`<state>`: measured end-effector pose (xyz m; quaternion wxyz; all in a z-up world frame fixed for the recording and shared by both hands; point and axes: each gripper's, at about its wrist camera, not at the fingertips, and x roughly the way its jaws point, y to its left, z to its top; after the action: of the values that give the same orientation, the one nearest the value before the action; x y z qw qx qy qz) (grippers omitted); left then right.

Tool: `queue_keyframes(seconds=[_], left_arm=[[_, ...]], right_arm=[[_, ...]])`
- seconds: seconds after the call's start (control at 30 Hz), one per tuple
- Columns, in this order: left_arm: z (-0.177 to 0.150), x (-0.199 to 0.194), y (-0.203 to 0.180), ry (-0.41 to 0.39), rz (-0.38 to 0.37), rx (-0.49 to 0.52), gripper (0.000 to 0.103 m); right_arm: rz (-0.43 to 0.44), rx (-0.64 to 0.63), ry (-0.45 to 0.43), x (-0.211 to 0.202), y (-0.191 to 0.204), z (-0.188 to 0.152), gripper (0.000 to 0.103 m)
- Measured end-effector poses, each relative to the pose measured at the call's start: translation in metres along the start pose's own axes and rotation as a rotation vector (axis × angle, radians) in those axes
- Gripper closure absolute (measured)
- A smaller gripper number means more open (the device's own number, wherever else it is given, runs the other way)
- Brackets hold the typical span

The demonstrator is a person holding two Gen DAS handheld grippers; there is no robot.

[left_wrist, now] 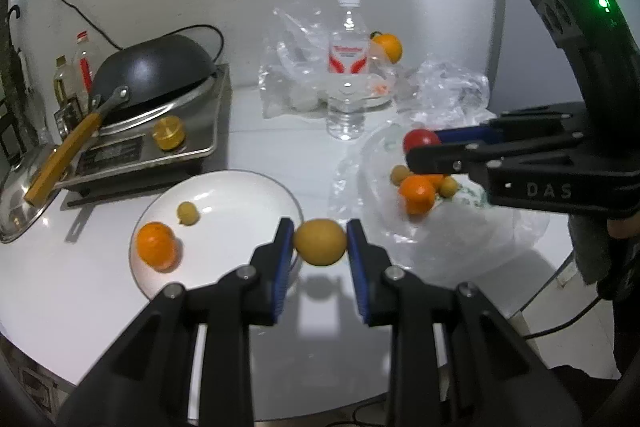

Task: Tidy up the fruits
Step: 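Lift the yellow fruit and red tomato and carry them toward the plate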

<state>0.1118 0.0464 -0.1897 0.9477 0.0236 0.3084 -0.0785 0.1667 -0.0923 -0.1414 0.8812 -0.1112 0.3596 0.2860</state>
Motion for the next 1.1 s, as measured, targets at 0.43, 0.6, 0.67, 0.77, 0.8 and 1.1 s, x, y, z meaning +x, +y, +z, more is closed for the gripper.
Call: queue_keyframes(seconds=[0.43, 0.6, 0.67, 0.77, 0.8, 1.1], left_arm=[[-0.013, 0.007, 0.044, 0.029, 0.086, -0.037, 0.075], [-0.018, 0.015, 0.057, 0.05, 0.109, -0.05, 0.075], [-0.021, 0.02, 0.063, 0.06, 0.122, -0.053, 0.075], [-0.024, 0.027, 0.072, 0.074, 0.144, -0.057, 0.075], [-0.025, 0.028, 0.074, 0.077, 0.155, -0.056, 0.075], [-0.03, 0.041, 0.093, 0.103, 0.185, -0.056, 0.075]], right_arm=[[0.023, -0.028, 0.025, 0.021, 0.021, 0.009, 0.076], [0.036, -0.036, 0.04, 0.034, 0.025, 0.012, 0.076], [0.043, -0.04, 0.045, 0.039, 0.028, 0.014, 0.076], [0.056, -0.051, 0.053, 0.046, 0.033, 0.017, 0.076], [0.059, -0.054, 0.057, 0.049, 0.034, 0.018, 0.076], [0.08, -0.067, 0.067, 0.067, 0.044, 0.028, 0.076]])
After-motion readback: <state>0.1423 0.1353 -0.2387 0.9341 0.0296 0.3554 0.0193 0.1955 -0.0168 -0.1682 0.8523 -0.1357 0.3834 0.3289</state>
